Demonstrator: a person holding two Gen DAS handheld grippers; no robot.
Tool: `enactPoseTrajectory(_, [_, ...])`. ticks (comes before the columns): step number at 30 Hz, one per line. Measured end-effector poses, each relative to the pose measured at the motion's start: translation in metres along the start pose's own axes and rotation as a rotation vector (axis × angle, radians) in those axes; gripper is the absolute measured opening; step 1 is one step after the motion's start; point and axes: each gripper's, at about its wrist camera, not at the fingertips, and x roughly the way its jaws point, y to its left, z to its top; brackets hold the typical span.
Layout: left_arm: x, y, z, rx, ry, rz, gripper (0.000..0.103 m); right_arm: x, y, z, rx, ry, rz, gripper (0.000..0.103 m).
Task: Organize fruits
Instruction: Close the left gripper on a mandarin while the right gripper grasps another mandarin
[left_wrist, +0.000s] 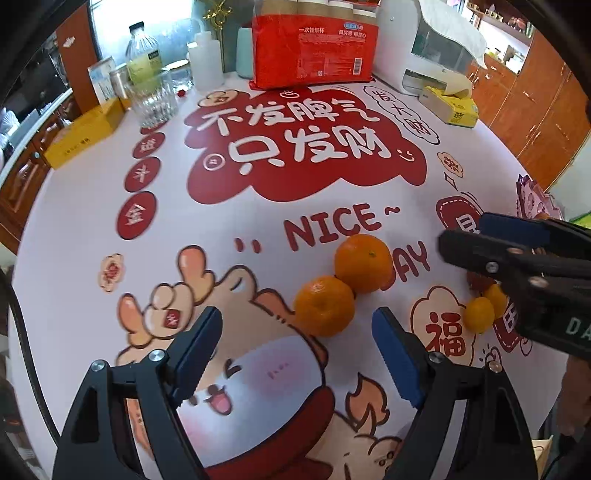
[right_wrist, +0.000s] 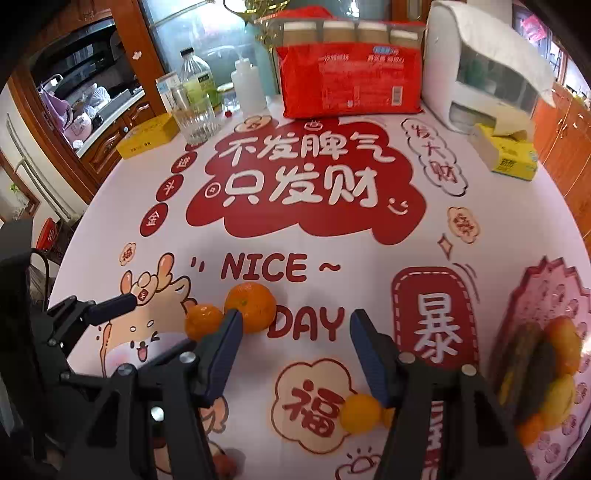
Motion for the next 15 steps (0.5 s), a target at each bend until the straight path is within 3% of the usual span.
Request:
enactPoseTrajectory(5, [0.022,0.001,0.0,-0.033,0.051,-0.048,0.061,0.02,-0.001,0.003,0.014,0.034,0.032,0.061])
enactPoseTrajectory(9, [0.029,0.0,0.001,-0.057,0.045,-0.101,0.055,0.033,0.0,0.004,0.02,0.058,0.064,0.061])
enactPoseTrajectory(11, [0.031,-0.002,0.003,-0.053,0.042,-0.132,0.041,0.038,0.001,0.005,0.023,0.07,0.087,0.061])
enactPoseTrajectory(15, [0.028,-0.002,0.002,-0.043,0.038,-0.133,0.039,0.05,0.005,0.006,0.021,0.092,0.108,0.061])
